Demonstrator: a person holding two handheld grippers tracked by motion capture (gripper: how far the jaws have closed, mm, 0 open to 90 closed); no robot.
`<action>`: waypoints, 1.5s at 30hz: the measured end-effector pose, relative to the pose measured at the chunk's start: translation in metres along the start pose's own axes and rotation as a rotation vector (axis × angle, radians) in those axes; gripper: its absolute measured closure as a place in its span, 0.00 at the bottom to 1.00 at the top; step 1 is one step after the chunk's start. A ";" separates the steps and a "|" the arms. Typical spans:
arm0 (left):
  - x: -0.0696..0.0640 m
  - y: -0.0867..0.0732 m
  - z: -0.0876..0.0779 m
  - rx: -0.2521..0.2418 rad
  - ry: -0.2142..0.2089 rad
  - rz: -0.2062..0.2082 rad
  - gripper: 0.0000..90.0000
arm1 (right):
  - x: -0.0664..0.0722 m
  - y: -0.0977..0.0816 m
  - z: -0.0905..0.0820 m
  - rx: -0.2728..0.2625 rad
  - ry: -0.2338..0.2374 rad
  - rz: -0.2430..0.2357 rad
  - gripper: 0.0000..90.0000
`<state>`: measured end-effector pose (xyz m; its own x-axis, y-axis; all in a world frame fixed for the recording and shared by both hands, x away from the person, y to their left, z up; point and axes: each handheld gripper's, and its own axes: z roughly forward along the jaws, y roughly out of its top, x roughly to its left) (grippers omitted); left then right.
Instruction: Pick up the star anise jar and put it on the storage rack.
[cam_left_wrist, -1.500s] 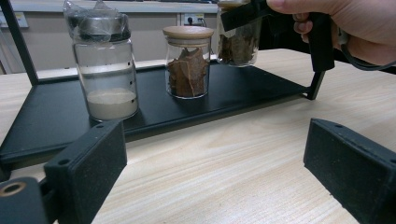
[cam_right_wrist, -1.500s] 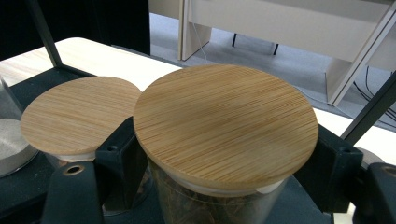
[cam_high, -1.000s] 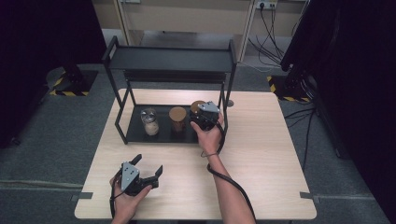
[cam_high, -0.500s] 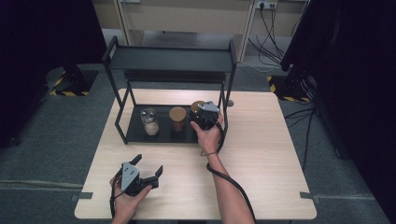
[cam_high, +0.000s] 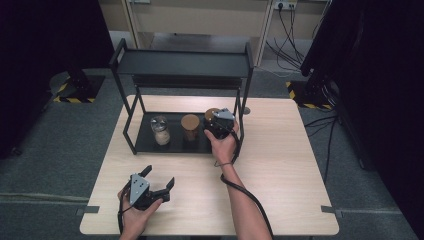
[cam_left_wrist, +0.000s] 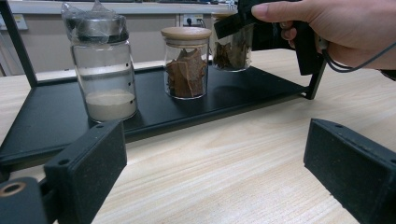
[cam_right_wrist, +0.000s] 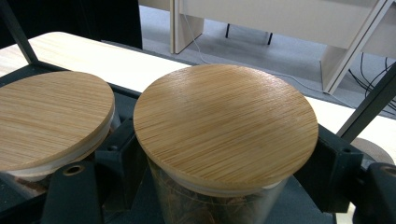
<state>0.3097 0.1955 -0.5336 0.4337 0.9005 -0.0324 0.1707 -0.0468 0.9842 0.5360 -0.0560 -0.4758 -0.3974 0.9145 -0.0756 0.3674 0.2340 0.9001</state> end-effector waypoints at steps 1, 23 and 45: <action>0.000 0.000 0.000 0.000 0.000 0.000 0.06 | 0.000 0.000 0.000 0.000 0.001 0.000 0.29; 0.000 0.000 0.000 0.000 -0.002 0.000 0.06 | -0.001 -0.002 0.005 0.005 -0.004 0.021 0.29; 0.000 0.000 0.000 -0.001 -0.002 -0.002 0.06 | 0.000 -0.007 0.009 0.018 -0.002 0.025 0.29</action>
<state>0.3096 0.1956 -0.5337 0.4353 0.8996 -0.0346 0.1706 -0.0447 0.9843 0.5406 -0.0546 -0.4857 -0.3866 0.9207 -0.0536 0.3928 0.2169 0.8937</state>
